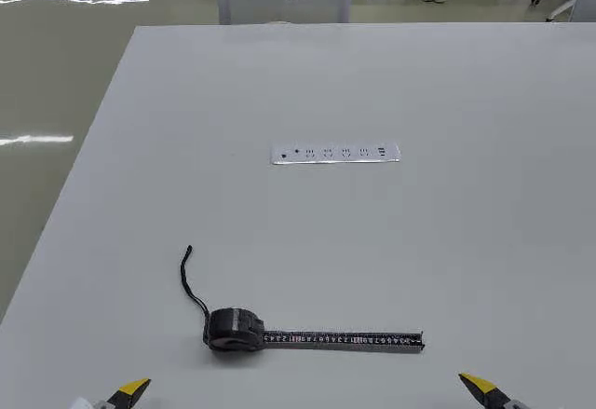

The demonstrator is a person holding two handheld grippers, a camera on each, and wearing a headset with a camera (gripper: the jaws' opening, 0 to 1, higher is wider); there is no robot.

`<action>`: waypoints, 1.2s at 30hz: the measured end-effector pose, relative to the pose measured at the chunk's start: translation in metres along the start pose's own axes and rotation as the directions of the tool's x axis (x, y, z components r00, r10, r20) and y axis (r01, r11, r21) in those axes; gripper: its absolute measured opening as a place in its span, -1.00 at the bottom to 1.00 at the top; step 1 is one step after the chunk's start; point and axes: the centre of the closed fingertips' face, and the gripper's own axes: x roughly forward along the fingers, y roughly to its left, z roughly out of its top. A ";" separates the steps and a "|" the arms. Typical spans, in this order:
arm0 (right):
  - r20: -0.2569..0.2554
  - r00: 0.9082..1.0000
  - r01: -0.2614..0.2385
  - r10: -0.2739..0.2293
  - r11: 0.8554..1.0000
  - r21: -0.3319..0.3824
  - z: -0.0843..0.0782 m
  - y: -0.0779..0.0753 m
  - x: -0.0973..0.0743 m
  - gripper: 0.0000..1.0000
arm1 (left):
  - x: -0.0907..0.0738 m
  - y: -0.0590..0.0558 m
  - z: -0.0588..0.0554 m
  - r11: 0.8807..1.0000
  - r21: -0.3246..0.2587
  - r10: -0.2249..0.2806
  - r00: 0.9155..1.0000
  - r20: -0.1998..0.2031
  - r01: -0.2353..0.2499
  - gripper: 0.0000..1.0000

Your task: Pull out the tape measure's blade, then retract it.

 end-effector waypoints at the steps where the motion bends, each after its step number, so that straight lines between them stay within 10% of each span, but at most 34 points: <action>1: 0.000 1.000 0.000 0.000 1.000 -0.001 0.000 0.000 0.000 0.50 | 0.000 0.000 0.000 1.000 0.001 -0.001 1.000 0.000 0.001 0.66; 36: 0.005 1.000 -0.006 0.006 1.000 -0.014 0.005 -0.008 0.005 0.49 | 0.010 0.003 0.010 1.000 -0.014 0.026 1.000 0.004 -0.026 0.68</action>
